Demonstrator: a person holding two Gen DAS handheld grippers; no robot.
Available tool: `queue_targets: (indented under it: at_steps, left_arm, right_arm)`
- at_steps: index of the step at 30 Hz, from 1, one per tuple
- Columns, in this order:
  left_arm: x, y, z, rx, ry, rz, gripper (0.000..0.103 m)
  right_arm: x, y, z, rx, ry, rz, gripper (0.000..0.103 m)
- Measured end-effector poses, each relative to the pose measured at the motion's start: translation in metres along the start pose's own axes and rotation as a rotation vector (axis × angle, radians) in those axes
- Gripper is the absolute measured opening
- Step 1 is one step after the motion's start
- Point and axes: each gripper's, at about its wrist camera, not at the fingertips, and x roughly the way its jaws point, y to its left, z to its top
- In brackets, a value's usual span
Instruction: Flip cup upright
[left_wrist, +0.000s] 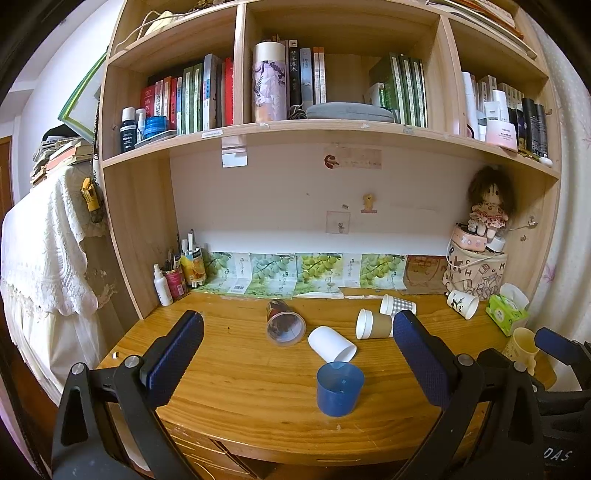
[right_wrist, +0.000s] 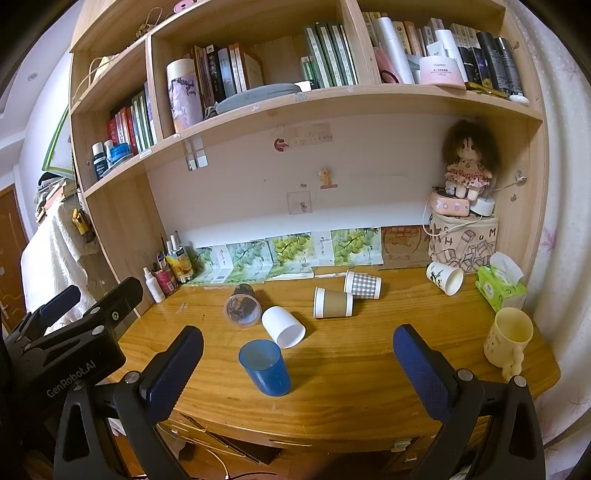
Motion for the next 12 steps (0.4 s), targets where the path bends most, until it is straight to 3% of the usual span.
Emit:
queue_targets:
  at_steps: [12]
  left_arm:
    - [-0.0026,-0.0012,-0.0021,-0.003,-0.001,0.01,0.102]
  right_arm:
    - [0.0002,-0.001,-0.0028,-0.004,0.01,0.005,0.103]
